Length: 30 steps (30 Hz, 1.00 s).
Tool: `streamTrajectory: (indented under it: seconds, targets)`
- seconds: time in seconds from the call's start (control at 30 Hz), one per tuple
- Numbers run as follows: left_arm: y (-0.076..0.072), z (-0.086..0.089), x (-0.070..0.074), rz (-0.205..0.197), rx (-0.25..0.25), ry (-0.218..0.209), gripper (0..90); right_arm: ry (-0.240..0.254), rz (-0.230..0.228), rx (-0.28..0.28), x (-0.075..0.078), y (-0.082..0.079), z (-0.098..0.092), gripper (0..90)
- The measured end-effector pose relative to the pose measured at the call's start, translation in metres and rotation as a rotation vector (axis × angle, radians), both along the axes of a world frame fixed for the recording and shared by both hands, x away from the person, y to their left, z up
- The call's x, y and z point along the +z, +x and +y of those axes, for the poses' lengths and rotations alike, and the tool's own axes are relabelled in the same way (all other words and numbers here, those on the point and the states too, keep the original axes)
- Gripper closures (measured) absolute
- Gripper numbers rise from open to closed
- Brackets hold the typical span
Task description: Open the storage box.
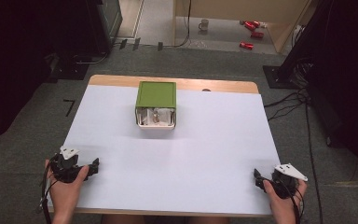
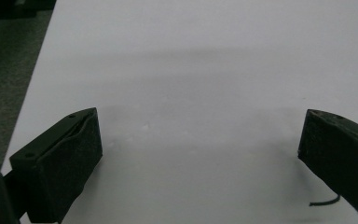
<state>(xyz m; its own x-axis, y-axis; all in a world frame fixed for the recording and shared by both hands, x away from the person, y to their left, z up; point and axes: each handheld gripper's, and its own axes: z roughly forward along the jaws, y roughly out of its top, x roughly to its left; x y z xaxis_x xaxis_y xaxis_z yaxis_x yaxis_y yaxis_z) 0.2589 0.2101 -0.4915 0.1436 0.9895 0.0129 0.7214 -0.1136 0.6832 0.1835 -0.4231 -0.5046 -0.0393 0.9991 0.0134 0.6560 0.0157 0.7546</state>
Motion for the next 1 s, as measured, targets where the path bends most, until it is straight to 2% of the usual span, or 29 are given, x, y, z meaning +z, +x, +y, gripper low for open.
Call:
streamTrajectory:
  seconds: [0.23,0.33,0.6,1.0]
  targets:
    - [0.008,-0.027,0.010,-0.024,-0.026,0.006,0.0,0.000,-0.001,0.000,0.000,0.000,0.000,17.8]
    - [0.011,-0.031,0.012,-0.032,-0.031,0.004,0.0,0.000,-0.001,0.000,0.000,0.000,0.000,17.9]
    - [0.022,-0.052,0.023,-0.055,-0.067,-0.028,0.0,0.000,-0.002,0.000,0.000,0.000,0.000,17.8]
    - [0.044,-0.086,0.038,-0.076,-0.115,-0.047,0.0,0.000,-0.002,0.000,0.000,0.000,0.000,17.9]
